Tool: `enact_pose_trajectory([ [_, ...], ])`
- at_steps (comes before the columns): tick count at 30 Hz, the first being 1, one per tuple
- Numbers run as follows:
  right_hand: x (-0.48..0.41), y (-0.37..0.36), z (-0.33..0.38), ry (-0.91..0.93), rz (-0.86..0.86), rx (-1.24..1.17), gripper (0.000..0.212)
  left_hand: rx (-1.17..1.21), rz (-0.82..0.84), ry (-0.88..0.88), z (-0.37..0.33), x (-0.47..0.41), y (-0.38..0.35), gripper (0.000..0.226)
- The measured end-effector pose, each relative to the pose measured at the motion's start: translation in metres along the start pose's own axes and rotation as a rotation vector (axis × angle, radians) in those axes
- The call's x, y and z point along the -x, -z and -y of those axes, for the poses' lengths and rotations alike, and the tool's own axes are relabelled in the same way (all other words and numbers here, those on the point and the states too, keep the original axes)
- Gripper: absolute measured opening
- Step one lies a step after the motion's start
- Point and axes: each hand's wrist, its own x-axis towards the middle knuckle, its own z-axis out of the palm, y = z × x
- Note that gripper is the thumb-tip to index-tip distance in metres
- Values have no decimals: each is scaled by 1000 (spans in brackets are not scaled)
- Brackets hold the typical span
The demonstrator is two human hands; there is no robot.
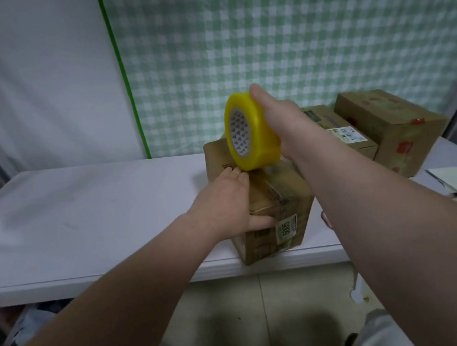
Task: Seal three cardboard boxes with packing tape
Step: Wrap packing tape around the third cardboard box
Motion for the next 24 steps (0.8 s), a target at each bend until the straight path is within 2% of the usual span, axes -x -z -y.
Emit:
enact_pose_trajectory([
  [3, 11, 13, 3, -13, 5, -34, 66, 34, -8, 11, -1, 1, 0, 94],
  [6, 29, 28, 4, -40, 52, -8, 36, 62, -7, 70, -1, -1, 2, 92],
  [8, 39, 37, 2, -72, 97, -1, 24, 49, -4, 80, 0, -5, 3, 91],
  [11, 53, 49, 2, -83, 83, -4, 22, 65, 4, 81, 0, -7, 1, 93],
  [17, 75, 63, -3, -100, 134, 31, 43, 138, -4, 103, -1, -11, 1, 99],
  [24, 101, 82, -35, -107, 121, -28, 26, 139, -5, 120, -2, -12, 1, 84],
])
